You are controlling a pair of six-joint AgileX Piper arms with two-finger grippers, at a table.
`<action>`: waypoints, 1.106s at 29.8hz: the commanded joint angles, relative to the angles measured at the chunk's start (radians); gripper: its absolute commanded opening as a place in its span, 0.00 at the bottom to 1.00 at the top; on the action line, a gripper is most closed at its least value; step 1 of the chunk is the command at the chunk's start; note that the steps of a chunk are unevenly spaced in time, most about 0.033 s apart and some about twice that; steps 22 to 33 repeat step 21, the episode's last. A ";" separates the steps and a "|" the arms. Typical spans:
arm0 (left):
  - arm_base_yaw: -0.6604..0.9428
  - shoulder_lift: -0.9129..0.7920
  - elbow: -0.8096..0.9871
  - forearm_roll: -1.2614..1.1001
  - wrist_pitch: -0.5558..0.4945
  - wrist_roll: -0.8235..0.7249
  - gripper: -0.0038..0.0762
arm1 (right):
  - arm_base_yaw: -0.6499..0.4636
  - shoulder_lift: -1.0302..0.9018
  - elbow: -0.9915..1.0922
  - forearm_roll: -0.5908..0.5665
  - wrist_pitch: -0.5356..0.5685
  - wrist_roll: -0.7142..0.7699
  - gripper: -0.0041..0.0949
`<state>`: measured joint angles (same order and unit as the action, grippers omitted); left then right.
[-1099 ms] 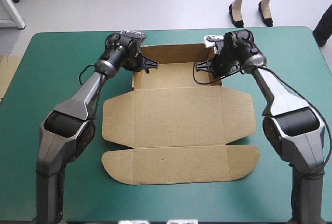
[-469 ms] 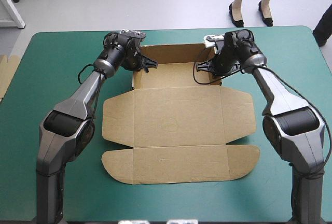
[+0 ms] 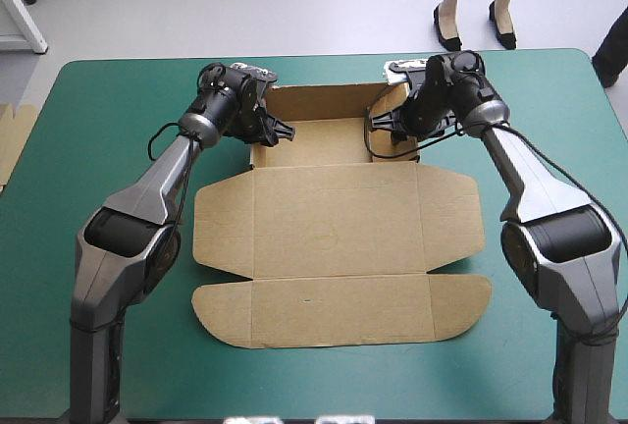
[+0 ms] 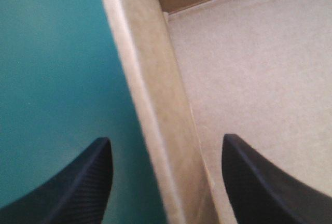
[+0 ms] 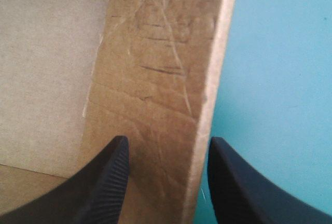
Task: Fold the box
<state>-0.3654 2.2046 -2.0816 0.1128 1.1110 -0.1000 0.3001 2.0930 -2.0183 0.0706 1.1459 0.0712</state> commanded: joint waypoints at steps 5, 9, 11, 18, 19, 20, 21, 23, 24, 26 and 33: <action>-0.004 -0.162 -0.037 -0.021 -0.034 0.006 0.62 | -0.002 -0.125 -0.030 -0.005 -0.025 -0.008 0.51; -0.006 -0.202 -0.037 -0.037 -0.020 0.008 0.61 | -0.002 -0.163 -0.030 -0.005 -0.012 -0.008 0.51; -0.006 -0.226 -0.031 -0.042 -0.007 0.020 0.61 | -0.002 -0.185 -0.028 -0.005 -0.007 -0.008 0.51; -0.006 -0.345 -0.030 -0.033 0.012 0.046 0.54 | 0.002 -0.324 0.028 -0.004 -0.051 -0.023 0.50; -0.006 -0.363 -0.025 -0.016 0.018 0.048 0.54 | 0.002 -0.347 0.051 -0.004 -0.066 -0.026 0.50; -0.006 -0.384 -0.015 -0.003 0.019 0.046 0.54 | 0.002 -0.378 0.085 -0.004 -0.091 -0.027 0.50; -0.006 -0.401 0.001 0.004 0.016 0.046 0.54 | 0.002 -0.411 0.125 -0.004 -0.126 -0.032 0.49; -0.006 -0.401 0.001 0.004 0.016 0.046 0.54 | 0.002 -0.411 0.125 -0.004 -0.126 -0.032 0.49; -0.006 -0.401 0.001 0.004 0.016 0.046 0.54 | 0.002 -0.411 0.125 -0.004 -0.126 -0.032 0.49; -0.006 -0.401 0.001 0.004 0.016 0.046 0.54 | 0.002 -0.411 0.125 -0.004 -0.126 -0.032 0.49; -0.006 -0.401 0.001 0.004 0.016 0.046 0.54 | 0.002 -0.411 0.125 -0.004 -0.126 -0.032 0.49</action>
